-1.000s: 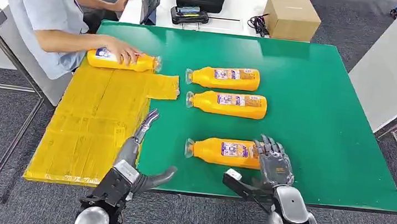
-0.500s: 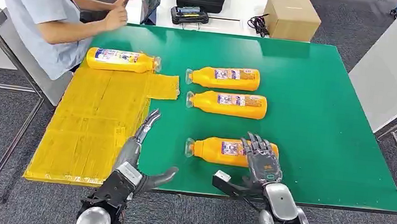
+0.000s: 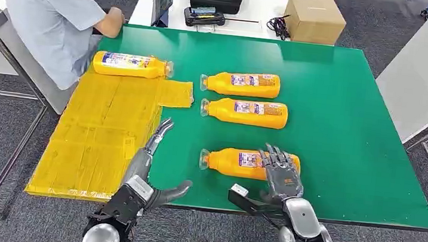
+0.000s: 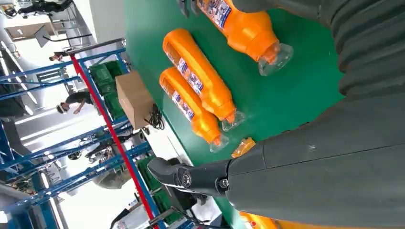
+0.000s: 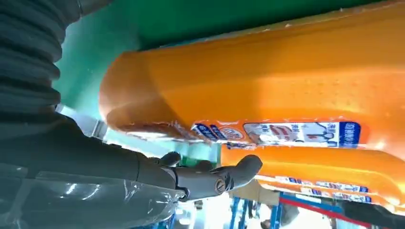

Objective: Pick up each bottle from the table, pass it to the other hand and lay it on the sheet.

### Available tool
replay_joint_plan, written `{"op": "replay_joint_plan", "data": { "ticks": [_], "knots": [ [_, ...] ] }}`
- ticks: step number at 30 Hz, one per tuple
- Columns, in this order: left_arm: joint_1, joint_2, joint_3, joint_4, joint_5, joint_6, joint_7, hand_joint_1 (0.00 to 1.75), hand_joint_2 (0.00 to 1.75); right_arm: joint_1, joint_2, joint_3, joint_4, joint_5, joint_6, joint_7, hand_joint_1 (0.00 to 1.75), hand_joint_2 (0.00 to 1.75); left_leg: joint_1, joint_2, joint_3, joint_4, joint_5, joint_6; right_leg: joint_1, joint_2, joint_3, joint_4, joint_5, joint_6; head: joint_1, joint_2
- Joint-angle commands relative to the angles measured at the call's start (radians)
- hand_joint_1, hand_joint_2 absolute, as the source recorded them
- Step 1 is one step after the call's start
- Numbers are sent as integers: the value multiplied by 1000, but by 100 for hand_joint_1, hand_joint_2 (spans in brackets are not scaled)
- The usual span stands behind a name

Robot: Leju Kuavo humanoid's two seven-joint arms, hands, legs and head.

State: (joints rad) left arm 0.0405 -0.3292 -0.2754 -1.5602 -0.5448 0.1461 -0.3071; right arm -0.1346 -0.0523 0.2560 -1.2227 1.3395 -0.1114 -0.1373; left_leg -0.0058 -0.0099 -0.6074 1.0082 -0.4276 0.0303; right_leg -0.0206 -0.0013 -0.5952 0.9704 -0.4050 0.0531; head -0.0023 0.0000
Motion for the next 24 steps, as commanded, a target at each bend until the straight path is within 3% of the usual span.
{"op": "replay_joint_plan", "data": {
  "ticks": [1,5,16,21,22,23,24],
  "knots": [
    [-65,-20,-29,101,5,-13,-6,0,175,-124,-11,-19,253,-41,5,-1,0,175,1,0,4,-1,-1,-1,1,0,4,-2,0,-2,0,0],
    [-88,-20,-54,139,7,-25,-9,0,175,-211,12,-36,381,-22,-28,17,0,175,1,1,5,0,-1,-2,2,0,5,-1,0,-2,0,0],
    [-94,-20,-58,151,-9,-32,-11,0,175,-287,18,-57,515,-4,-45,25,0,175,1,2,9,0,0,-1,1,0,8,-2,0,-2,0,0],
    [-100,-20,-64,162,-14,-39,-10,0,175,-329,16,-50,573,9,6,34,0,175,1,1,9,0,0,-1,1,0,9,-1,0,-2,0,0],
    [-103,-20,-65,165,-15,-42,-10,0,175,-334,9,-45,592,7,14,30,54,175,0,1,8,0,0,-1,1,0,8,-1,1,-1,0,0],
    [-104,-20,-67,169,-18,-44,-10,0,175,-330,2,-41,607,5,16,21,152,175,1,0,9,0,0,-1,1,-1,10,-2,1,-2,0,0],
    [-105,-20,-68,170,-18,-44,-10,0,175,-331,-4,-37,619,7,20,17,169,175,1,0,9,0,0,-1,1,-1,10,-2,1,-1,0,0]
  ]
}}
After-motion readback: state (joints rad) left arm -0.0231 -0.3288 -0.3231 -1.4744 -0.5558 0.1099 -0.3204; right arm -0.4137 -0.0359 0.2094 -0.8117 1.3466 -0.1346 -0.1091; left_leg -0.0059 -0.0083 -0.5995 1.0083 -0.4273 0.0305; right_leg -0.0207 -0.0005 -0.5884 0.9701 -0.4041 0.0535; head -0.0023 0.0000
